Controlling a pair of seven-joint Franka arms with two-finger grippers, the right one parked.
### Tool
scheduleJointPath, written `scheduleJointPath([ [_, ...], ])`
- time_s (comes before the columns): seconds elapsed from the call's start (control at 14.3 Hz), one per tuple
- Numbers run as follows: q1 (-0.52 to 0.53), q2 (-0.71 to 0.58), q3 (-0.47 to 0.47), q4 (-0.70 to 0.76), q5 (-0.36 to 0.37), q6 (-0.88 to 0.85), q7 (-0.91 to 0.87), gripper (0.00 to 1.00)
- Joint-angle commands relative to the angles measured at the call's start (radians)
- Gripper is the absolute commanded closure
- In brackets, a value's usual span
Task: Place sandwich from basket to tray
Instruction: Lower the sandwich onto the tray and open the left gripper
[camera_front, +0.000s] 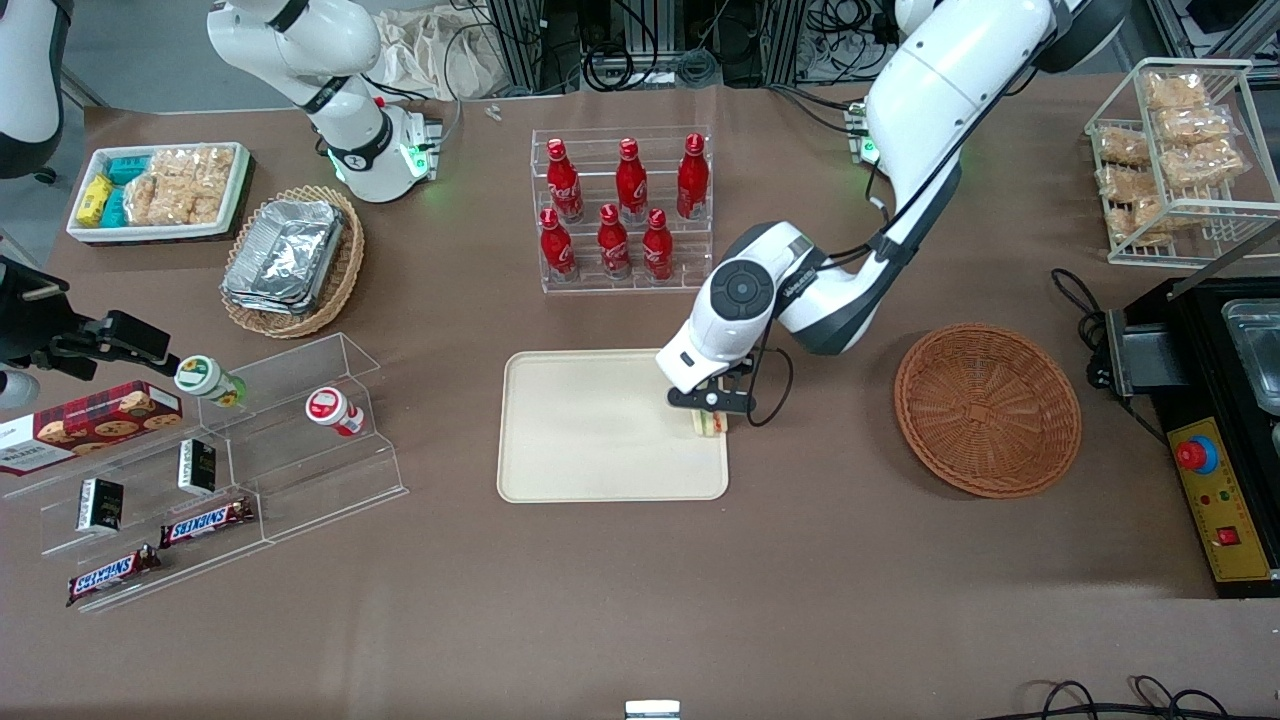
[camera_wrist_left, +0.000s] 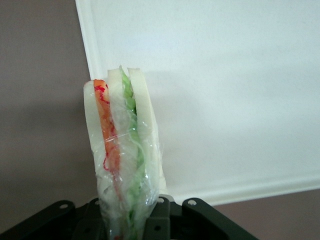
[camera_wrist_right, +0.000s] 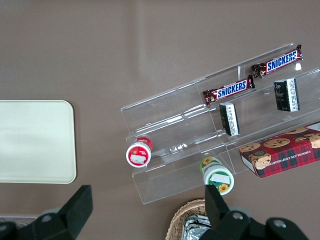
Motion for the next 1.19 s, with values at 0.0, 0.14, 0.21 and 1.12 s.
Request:
scheduleJointPath([
  [0.0,-0.008,0.036,0.001,0.034,0.049,0.044,-0.006,0.88],
  [0.14,-0.008,0.048,0.003,0.033,0.087,0.062,-0.006,0.81],
  [0.21,-0.006,0.057,0.003,0.033,0.101,0.064,-0.006,0.61],
  [1.12,0.007,-0.157,0.000,0.184,0.098,-0.348,-0.009,0.00],
])
